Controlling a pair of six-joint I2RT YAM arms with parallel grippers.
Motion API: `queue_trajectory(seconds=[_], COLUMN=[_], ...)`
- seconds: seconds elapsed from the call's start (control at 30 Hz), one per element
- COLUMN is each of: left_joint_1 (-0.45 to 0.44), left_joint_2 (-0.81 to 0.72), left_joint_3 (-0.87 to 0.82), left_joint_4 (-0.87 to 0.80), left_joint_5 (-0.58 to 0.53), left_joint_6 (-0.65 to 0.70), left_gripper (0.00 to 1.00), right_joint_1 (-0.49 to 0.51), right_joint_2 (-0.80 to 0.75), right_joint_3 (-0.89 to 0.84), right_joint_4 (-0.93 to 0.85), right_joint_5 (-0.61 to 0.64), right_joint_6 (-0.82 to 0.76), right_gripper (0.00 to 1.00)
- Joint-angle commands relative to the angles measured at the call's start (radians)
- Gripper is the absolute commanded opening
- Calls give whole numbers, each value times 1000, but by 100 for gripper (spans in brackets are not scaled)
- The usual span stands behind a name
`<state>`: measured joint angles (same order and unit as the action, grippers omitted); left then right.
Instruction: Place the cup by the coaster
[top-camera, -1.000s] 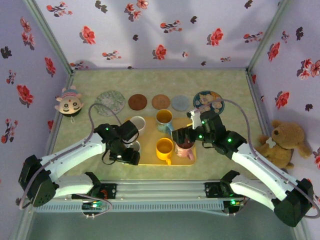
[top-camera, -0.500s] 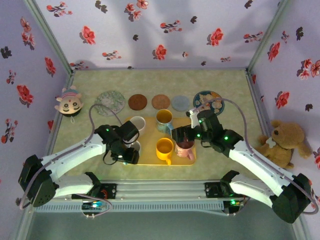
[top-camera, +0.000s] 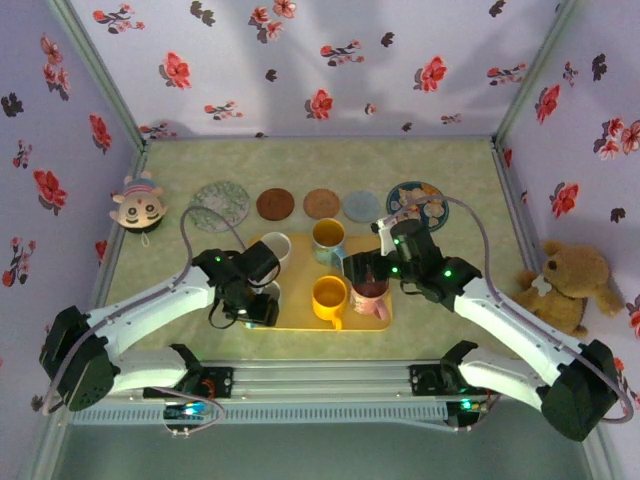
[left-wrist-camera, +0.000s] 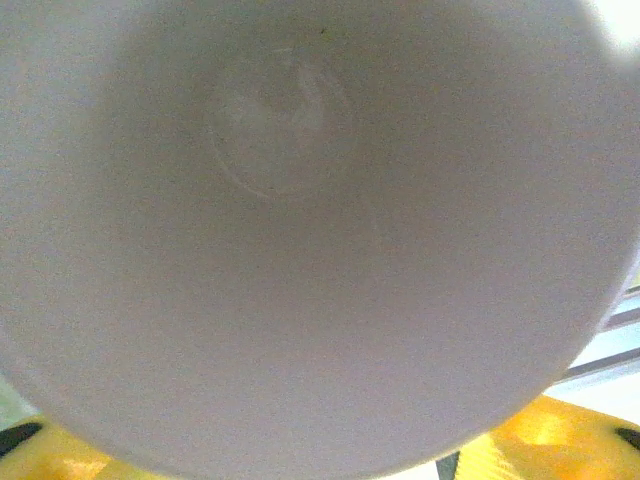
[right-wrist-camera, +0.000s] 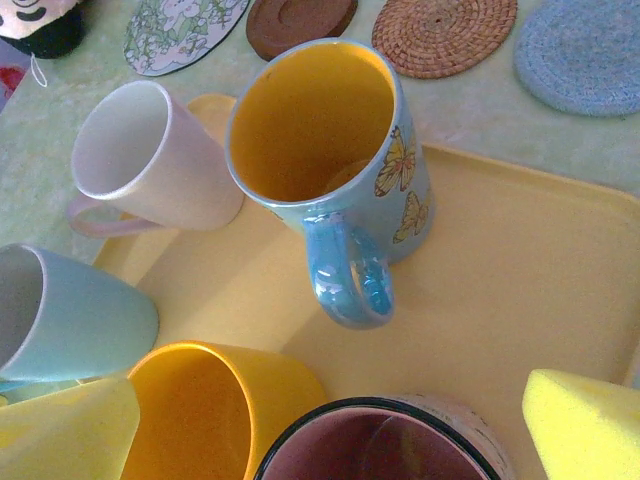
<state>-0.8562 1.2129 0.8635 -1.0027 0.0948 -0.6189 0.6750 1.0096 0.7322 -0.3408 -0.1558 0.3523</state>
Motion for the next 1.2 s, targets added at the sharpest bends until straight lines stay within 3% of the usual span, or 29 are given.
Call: queue_trajectory(seconds=[0.0, 0.67, 1.03, 1.17], left_joint_1=[8, 3, 3, -3], left_joint_2=[5, -39, -55, -48], left_joint_3=[-9, -78, -89, -94], left_joint_4=[19, 80, 79, 70], left_joint_5=[-37, -30, -32, -28], left_joint_6=[-16, -65, -71, -67], left_gripper=[57, 54, 37, 38], right_joint_1=[7, 7, 7, 7], right_joint_2=[2, 2, -20, -36], right_joint_3=[37, 37, 18, 10], right_joint_4=[-1, 6, 11, 10], right_joint_5=[23, 34, 33, 36], right_joint_6=[20, 27, 47, 49], right_gripper=[100, 99, 100, 100])
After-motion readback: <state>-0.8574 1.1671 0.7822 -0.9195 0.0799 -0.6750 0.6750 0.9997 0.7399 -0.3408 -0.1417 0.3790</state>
